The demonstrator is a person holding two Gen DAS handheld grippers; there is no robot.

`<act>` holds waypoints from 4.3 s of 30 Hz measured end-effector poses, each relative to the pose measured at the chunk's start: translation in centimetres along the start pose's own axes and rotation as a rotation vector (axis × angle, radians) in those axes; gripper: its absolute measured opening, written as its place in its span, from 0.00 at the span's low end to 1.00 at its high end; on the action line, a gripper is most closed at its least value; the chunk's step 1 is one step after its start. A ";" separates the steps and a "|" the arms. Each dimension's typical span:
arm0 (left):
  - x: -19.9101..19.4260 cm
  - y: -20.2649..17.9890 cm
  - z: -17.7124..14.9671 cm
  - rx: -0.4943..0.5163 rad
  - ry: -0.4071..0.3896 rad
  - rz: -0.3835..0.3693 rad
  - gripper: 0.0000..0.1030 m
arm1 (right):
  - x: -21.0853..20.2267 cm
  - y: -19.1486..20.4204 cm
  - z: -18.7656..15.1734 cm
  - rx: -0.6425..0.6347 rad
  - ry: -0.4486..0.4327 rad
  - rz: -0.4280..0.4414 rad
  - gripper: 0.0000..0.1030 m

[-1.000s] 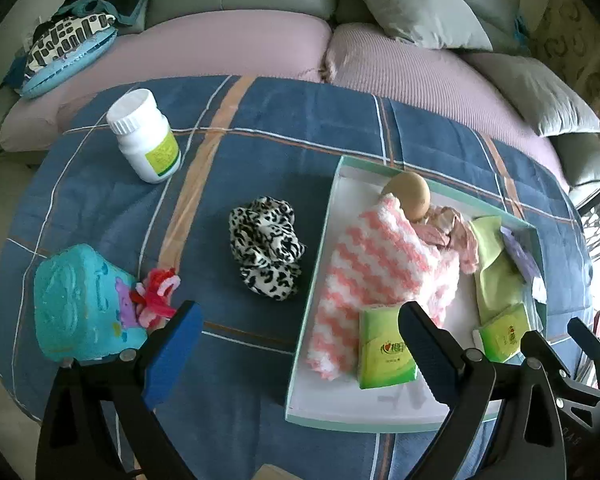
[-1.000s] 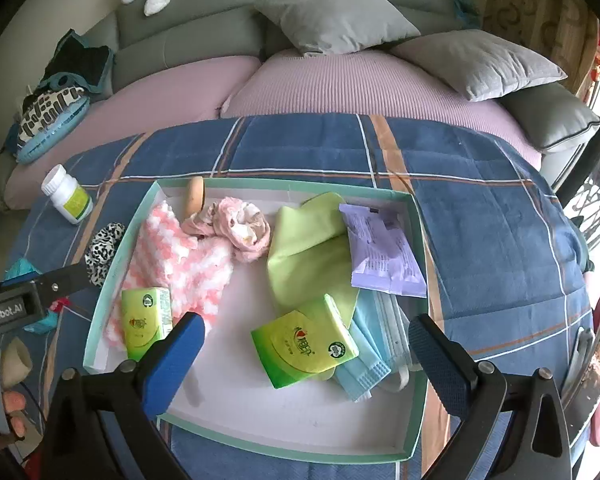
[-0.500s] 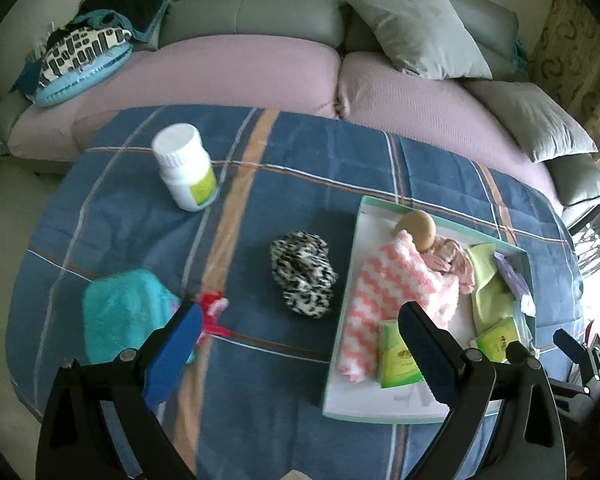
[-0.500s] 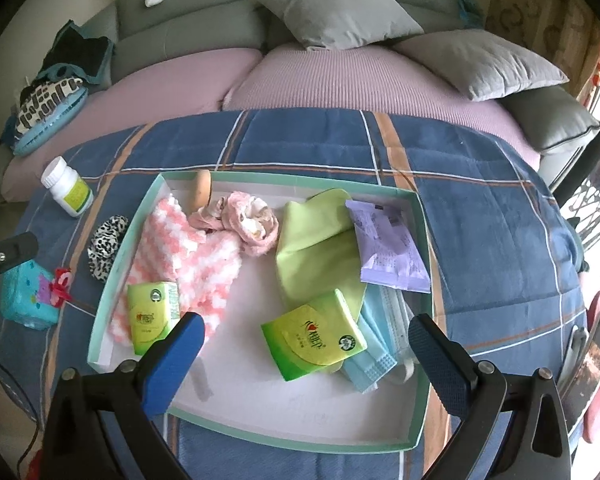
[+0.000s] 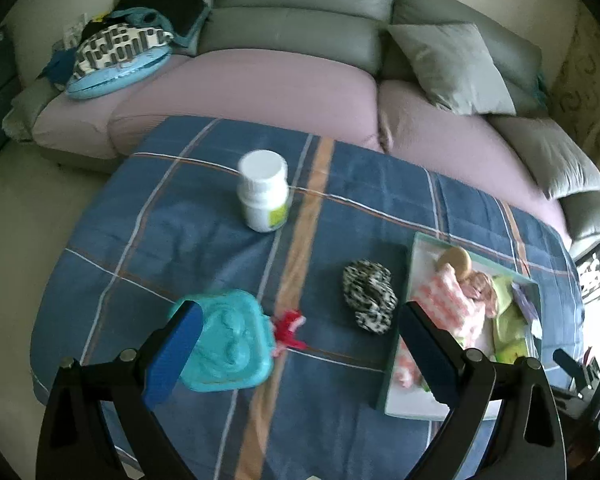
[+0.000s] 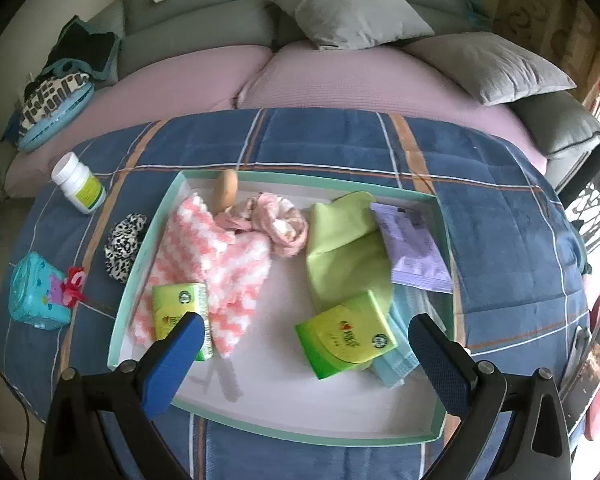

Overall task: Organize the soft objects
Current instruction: 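Move both open grippers back toward the leopard scrunchie and red hair clip, then grasp the red hair clip with the left gripper while the right gripper grasps the leopard scrunchie, then lift the clip with the left gripper while the right gripper lifts the scrunchie toward the tray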

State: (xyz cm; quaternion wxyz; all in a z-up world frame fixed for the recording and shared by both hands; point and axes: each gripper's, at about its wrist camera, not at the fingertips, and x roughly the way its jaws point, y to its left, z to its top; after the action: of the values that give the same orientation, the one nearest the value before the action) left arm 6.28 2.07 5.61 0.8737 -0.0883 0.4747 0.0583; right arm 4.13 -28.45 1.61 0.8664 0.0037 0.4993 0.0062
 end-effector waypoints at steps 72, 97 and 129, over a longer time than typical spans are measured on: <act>22.6 -4.4 1.7 0.600 0.843 -0.033 0.43 | 11.2 19.4 6.3 -0.603 0.213 0.339 0.42; 21.8 -5.4 0.8 0.551 0.811 -0.093 0.28 | 10.3 18.5 7.1 -0.564 0.183 0.354 0.29; 3.8 -4.0 9.9 0.286 0.248 -0.220 0.28 | -1.7 8.5 9.9 -0.224 -0.128 0.238 0.28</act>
State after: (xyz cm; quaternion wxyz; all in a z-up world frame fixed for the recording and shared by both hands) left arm 17.19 0.31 8.07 0.8135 -0.0212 0.5694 -0.1167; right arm 11.73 -19.98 8.16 0.8846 -0.0333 0.4353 0.1640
